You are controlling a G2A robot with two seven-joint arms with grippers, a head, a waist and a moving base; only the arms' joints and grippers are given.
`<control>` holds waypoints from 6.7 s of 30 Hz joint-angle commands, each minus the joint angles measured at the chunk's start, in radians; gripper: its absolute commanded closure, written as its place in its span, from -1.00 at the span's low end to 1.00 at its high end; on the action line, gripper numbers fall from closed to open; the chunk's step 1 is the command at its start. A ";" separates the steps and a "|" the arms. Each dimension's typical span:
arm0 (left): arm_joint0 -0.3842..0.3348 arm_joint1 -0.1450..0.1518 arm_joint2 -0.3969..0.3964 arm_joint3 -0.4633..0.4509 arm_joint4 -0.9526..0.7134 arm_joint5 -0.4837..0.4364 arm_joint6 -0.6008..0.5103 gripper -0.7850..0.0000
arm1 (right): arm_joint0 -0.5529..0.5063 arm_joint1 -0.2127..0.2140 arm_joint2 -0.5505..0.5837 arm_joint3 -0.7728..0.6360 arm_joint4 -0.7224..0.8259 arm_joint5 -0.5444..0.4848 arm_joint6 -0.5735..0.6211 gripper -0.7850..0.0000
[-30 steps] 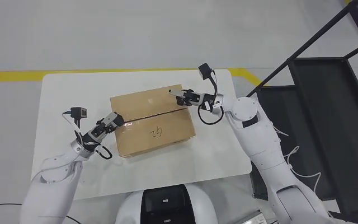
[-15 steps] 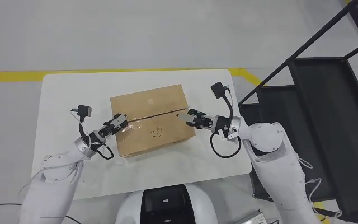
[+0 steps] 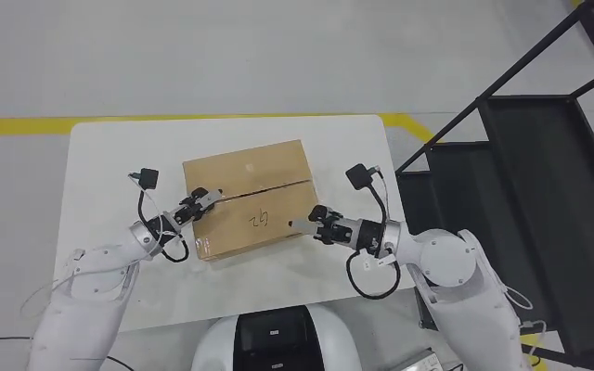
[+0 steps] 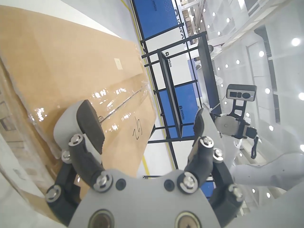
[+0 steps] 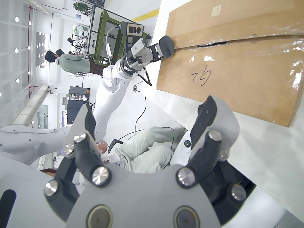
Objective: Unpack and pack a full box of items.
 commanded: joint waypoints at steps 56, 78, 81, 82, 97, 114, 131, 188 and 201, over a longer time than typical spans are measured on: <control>0.002 0.001 0.000 -0.005 0.003 0.026 -0.007 -1.00 | 0.072 -0.047 -0.066 0.604 0.457 -0.012 -0.472 -1.00; 0.002 0.001 0.000 -0.005 0.003 0.026 -0.007 -1.00 | 0.242 -0.097 -0.172 0.940 0.676 -0.023 -0.592 -1.00; 0.002 0.001 0.000 -0.005 0.003 0.026 -0.007 -1.00 | 0.285 -0.109 -0.189 1.001 0.689 -0.054 -0.632 -1.00; 0.002 0.001 0.000 -0.005 0.003 0.026 -0.007 -1.00 | 0.297 -0.113 -0.193 1.021 0.708 -0.065 -0.641 -1.00; 0.002 0.001 0.000 -0.005 0.003 0.026 -0.007 -1.00 | 0.359 -0.154 -0.179 1.109 0.977 -0.267 -0.495 -1.00; 0.002 0.001 0.000 -0.005 0.003 0.026 -0.007 -1.00 | 0.257 -0.139 -0.106 0.876 0.970 -0.246 -0.407 -1.00; 0.002 0.001 0.000 -0.005 0.003 0.026 -0.007 -1.00 | 0.217 -0.139 -0.085 0.745 0.972 -0.266 -0.364 -1.00; 0.002 0.001 0.000 -0.005 0.003 0.026 -0.007 -1.00 | 0.530 -0.199 -0.209 1.182 0.945 -0.155 -0.418 -1.00; 0.002 0.001 0.000 -0.005 0.003 0.026 -0.007 -1.00 | 0.530 -0.207 -0.200 1.132 1.002 -0.177 -0.302 -1.00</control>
